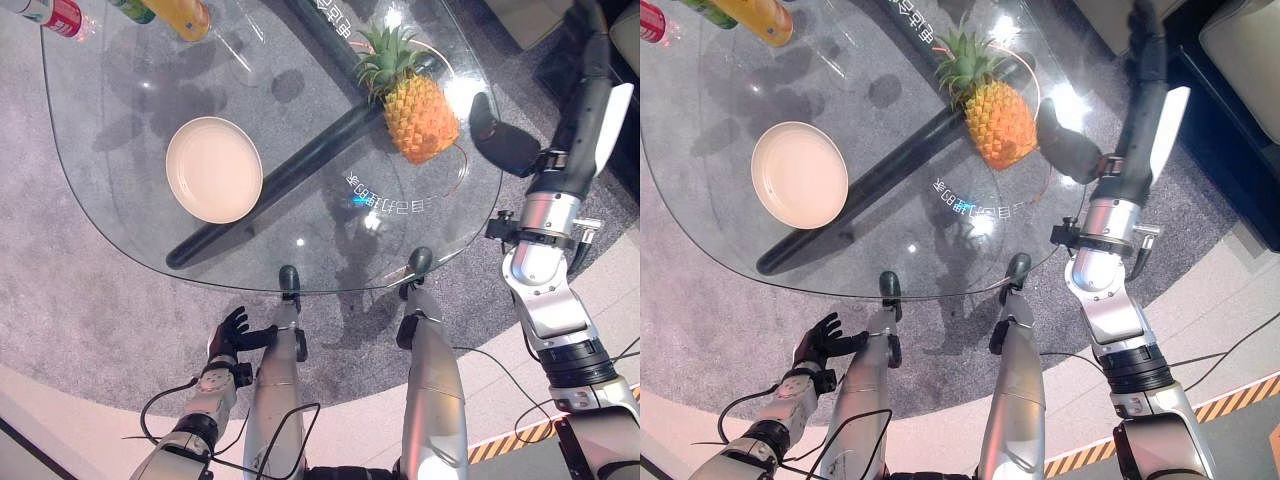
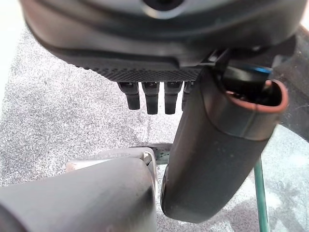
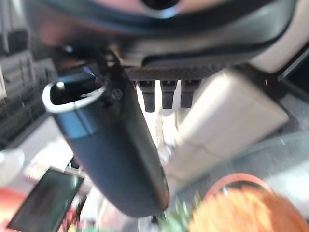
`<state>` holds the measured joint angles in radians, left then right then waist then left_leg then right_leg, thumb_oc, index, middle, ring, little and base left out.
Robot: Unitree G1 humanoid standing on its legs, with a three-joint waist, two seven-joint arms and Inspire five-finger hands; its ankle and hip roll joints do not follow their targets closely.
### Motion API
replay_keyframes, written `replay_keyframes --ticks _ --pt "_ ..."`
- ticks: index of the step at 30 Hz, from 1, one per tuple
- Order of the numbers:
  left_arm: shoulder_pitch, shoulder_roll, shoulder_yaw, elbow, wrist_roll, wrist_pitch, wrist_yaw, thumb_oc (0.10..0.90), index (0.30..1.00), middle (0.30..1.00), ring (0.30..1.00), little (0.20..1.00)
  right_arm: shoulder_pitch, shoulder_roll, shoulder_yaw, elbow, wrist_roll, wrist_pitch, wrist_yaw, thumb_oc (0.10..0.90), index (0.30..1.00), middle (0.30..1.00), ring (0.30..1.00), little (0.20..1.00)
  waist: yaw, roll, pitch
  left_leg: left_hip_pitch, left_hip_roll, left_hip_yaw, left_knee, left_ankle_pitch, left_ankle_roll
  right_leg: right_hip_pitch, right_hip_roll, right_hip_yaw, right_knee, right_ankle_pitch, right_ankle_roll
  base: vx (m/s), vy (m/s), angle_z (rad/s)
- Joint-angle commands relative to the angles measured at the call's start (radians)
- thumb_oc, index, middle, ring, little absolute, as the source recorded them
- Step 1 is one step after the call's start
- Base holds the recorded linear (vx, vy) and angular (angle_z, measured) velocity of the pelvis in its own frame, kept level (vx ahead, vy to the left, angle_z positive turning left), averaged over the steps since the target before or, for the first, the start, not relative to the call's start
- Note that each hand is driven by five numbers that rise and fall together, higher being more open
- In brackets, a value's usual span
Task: Pick up the fruit to the plate
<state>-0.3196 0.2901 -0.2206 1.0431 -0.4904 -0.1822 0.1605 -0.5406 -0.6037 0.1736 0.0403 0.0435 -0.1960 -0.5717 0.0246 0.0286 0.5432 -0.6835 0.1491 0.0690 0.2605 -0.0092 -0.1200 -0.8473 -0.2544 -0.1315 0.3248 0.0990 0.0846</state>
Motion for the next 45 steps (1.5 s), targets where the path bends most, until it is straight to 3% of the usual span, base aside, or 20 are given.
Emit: replay_keyframes --ticks 1,21,28,29,45 --pt "0.048 0.055 -0.002 0.050 0.023 -0.013 0.001 0.800 0.900 0.900 0.900 0.900 -0.035 -0.096 -0.011 -0.158 0.011 -0.036 0.040 0.800 0.900 0.900 0.900 0.900 -0.028 0.025 -0.023 -0.041 0.048 -0.034 -0.011 0.089 -0.011 0.033 -0.089 0.013 0.048 -0.039 0.102 0.00 0.000 0.00" --pt "0.034 0.057 -0.024 0.061 0.039 -0.001 -0.008 0.800 0.900 0.900 0.900 0.900 -0.095 -0.072 0.060 -0.129 0.036 0.068 0.077 0.800 0.900 0.900 0.900 0.900 -0.014 0.027 -0.023 -0.042 0.049 -0.035 -0.012 0.095 -0.011 0.035 -0.094 0.005 0.050 -0.038 0.098 0.00 -0.003 0.00" --pt "0.031 0.060 -0.037 0.051 0.043 0.011 -0.007 0.800 0.900 0.900 0.900 0.900 -0.114 -0.062 0.077 -0.060 0.074 0.122 0.069 0.800 0.900 0.900 0.900 0.900 -0.006 0.030 -0.023 -0.042 0.050 -0.038 -0.009 0.094 -0.011 0.036 -0.098 0.001 0.053 -0.038 0.098 0.01 -0.003 0.02" --pt "0.043 0.058 -0.042 0.049 0.044 0.015 -0.006 0.800 0.900 0.900 0.900 0.900 -0.109 -0.058 0.083 -0.041 0.078 0.129 0.069 0.800 0.900 0.900 0.900 0.900 -0.003 0.032 -0.023 -0.013 0.052 -0.039 -0.005 0.067 -0.016 0.060 -0.098 0.005 0.066 -0.068 0.108 0.07 -0.008 0.08" --pt "0.036 0.052 -0.070 0.028 0.057 0.035 -0.010 0.800 0.900 0.900 0.900 0.900 -0.238 -0.038 0.137 0.131 0.111 0.236 0.053 0.800 0.900 0.900 0.900 0.900 0.025 0.051 -0.023 -0.020 0.046 -0.045 -0.002 0.072 -0.015 0.054 -0.106 0.001 0.076 -0.068 0.102 0.00 -0.001 0.00"
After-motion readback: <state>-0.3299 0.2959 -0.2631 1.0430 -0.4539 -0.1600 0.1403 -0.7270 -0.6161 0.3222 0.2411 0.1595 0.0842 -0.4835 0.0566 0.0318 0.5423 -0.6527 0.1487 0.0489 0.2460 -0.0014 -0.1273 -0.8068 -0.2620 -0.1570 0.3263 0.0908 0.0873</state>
